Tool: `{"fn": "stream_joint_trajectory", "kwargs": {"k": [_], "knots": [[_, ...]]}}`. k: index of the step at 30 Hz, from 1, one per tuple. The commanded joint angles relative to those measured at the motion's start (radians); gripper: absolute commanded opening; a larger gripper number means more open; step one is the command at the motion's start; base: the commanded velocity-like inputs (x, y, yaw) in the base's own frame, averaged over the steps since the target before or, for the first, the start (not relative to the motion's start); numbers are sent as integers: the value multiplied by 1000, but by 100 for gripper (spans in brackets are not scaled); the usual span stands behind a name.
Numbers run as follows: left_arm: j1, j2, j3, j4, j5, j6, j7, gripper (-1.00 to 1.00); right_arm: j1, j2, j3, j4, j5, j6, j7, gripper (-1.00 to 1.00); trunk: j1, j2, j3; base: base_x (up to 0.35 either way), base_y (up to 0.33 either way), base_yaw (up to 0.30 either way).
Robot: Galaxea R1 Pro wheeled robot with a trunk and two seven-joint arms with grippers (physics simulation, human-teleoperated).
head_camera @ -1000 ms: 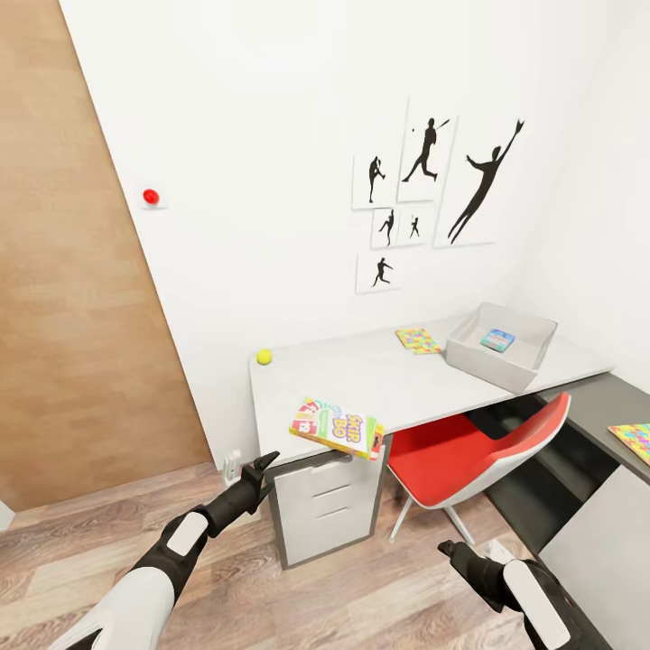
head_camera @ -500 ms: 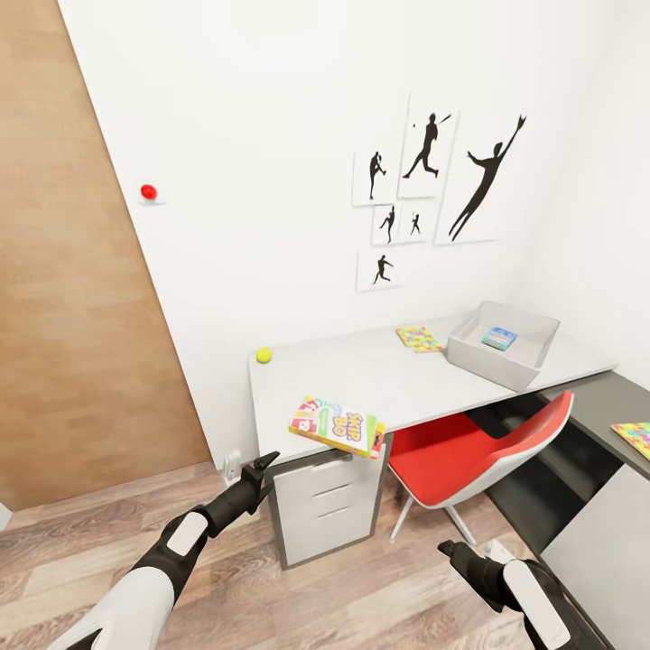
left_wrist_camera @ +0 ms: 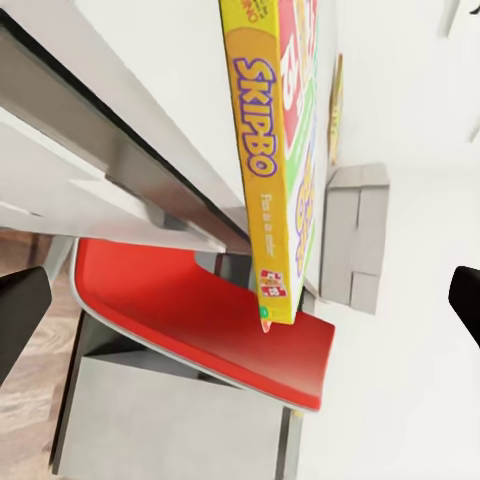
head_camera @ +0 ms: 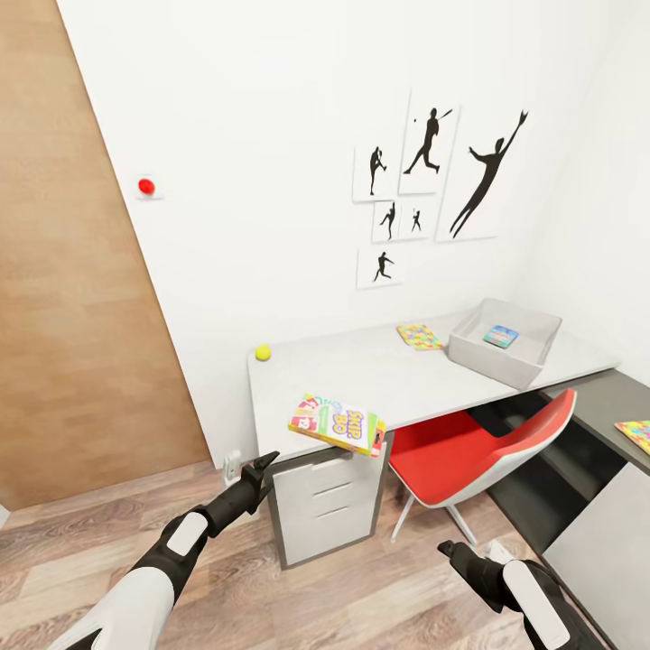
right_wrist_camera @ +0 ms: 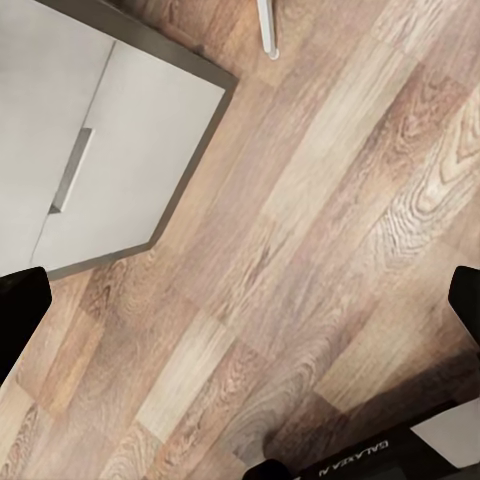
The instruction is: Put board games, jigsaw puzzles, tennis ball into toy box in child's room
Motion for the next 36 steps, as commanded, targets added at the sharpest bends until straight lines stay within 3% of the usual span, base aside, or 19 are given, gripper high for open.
{"fn": "stream_joint_trajectory", "kwargs": {"k": [1, 36], "knots": [[-1, -1, 4, 0, 4, 8, 0, 100, -1, 0, 0, -2, -11, 3, -9, 100, 4, -8, -5, 0, 0, 0], [-2, -4, 3, -5, 2, 0, 1, 100, -1, 1, 0, 0, -9, 2, -9, 100, 4, -8, -5, -31, -38, 0]]}}
